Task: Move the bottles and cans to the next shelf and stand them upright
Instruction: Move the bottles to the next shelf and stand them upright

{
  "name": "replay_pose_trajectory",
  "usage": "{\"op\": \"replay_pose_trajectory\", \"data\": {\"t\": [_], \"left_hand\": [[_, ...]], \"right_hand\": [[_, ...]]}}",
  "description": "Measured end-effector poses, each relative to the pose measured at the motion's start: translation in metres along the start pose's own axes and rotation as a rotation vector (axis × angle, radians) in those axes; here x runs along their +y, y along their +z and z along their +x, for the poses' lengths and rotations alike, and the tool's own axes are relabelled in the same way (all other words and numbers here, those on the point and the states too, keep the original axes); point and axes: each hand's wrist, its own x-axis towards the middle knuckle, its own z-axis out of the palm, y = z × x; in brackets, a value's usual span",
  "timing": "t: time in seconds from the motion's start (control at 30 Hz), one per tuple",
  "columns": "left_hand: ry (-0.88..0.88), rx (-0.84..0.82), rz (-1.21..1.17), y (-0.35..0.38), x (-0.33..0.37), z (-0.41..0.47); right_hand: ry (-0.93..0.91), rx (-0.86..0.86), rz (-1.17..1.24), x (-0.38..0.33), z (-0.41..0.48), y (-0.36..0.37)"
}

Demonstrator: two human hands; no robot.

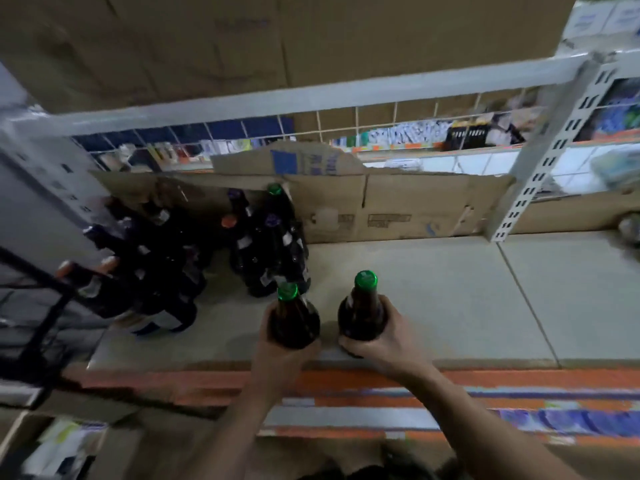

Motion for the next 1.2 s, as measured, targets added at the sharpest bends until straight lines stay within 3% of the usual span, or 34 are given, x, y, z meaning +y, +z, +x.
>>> {"op": "replay_pose_trajectory", "data": {"t": [0.17,0.4,0.67,0.93,1.2], "left_hand": [[-0.099,0.026,0.082,-0.050,-0.023,0.022],[-0.093,0.074,0.058,-0.076,-0.041,0.039],[-0.091,-0.070,0.045,-0.094,-0.058,0.036],[0.028,-0.074,0.128,-0.104,-0.045,0.062],[0.013,-0.130,0.161,-0.105,-0.038,0.079]], "right_hand": [[-0.009,-0.078,-0.028,-0.017,0.009,0.058],[-0.010,-0.061,-0.016,-0.024,0.019,0.103],[-0.068,-0.161,-0.151,-0.016,0.011,0.097],[-0.086,-0.135,-0.274,-0.029,0.045,0.108],[-0.087,-0.140,-0.304,-0.027,0.058,0.113]]}}
